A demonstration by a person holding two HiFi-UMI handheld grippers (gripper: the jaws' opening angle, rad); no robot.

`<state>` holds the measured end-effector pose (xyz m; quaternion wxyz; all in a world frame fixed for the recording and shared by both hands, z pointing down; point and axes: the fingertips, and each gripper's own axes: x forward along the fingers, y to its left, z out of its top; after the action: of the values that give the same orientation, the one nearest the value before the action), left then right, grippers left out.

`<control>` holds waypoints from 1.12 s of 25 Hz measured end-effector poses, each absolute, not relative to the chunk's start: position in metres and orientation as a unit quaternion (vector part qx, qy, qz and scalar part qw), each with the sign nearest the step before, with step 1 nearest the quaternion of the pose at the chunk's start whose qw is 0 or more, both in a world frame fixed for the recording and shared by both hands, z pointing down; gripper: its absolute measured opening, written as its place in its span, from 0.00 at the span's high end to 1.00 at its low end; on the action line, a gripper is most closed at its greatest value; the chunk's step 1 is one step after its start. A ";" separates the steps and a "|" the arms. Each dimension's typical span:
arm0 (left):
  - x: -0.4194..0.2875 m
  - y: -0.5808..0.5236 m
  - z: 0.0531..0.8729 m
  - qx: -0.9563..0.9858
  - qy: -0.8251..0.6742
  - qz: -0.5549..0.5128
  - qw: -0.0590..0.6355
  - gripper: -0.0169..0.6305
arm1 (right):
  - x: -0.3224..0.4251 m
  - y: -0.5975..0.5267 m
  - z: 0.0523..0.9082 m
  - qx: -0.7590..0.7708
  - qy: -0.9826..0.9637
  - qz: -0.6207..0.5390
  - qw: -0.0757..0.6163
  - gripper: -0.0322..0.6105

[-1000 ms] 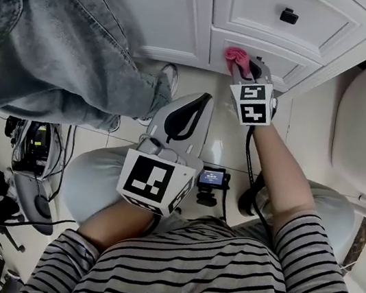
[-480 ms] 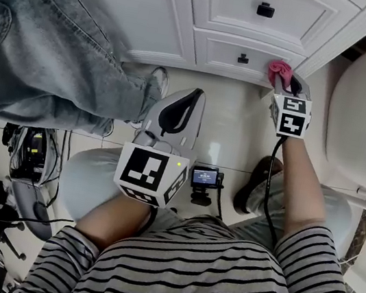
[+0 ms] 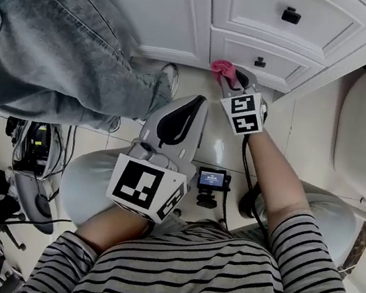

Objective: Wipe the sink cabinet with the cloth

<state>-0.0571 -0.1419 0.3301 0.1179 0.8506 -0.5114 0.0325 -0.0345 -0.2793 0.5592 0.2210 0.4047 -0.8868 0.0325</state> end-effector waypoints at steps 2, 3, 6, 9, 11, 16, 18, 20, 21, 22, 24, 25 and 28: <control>-0.063 -0.143 0.333 0.848 -0.515 0.034 0.120 0.97 | -0.047 -0.290 0.576 0.410 -0.879 0.034 0.241 0.82; -0.066 -0.144 0.334 0.847 -0.517 0.034 0.119 0.97 | -0.045 -0.295 0.582 0.415 -0.874 0.037 0.250 0.82; -0.071 -0.147 0.336 0.843 -0.522 0.033 0.124 0.97 | -0.015 -0.303 0.590 0.434 -0.862 0.048 0.257 0.82; -0.071 -0.149 0.332 0.843 -0.522 0.028 0.126 0.97 | 0.038 -0.302 0.590 0.465 -0.843 0.065 0.261 0.82; -0.069 -0.147 0.325 0.845 -0.520 0.026 0.120 0.97 | 0.083 -0.298 0.586 0.498 -0.822 0.075 0.264 0.82; -0.065 -0.146 0.318 0.847 -0.520 0.026 0.108 0.97 | 0.182 -0.292 0.582 0.570 -0.761 0.083 0.299 0.81; -0.064 -0.144 0.319 0.846 -0.522 0.029 0.100 0.97 | 0.190 -0.285 0.577 0.582 -0.749 0.088 0.304 0.81; -0.064 -0.144 0.320 0.847 -0.524 0.034 0.085 0.97 | 0.183 -0.278 0.558 0.581 -0.755 0.094 0.290 0.81; -0.064 -0.144 0.321 0.846 -0.526 0.038 0.078 0.97 | 0.176 -0.275 0.542 0.575 -0.763 0.094 0.279 0.81; -0.064 -0.145 0.321 0.845 -0.529 0.043 0.072 0.97 | 0.169 -0.272 0.523 0.570 -0.772 0.092 0.266 0.81; -0.066 -0.146 0.322 0.841 -0.534 0.048 0.066 0.97 | 0.162 -0.264 0.473 0.567 -0.784 0.092 0.235 0.81; -0.066 -0.146 0.322 0.840 -0.537 0.049 0.063 0.97 | 0.159 -0.256 0.446 0.568 -0.788 0.091 0.218 0.81; -0.067 -0.138 0.318 0.836 -0.544 0.048 0.050 0.97 | 0.151 -0.214 0.364 0.568 -0.803 0.080 0.161 0.81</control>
<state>-0.0669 -0.1377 0.3182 0.0503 0.8363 -0.5438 0.0484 0.1510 -0.2140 0.3642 0.1606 0.5683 -0.8031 0.0798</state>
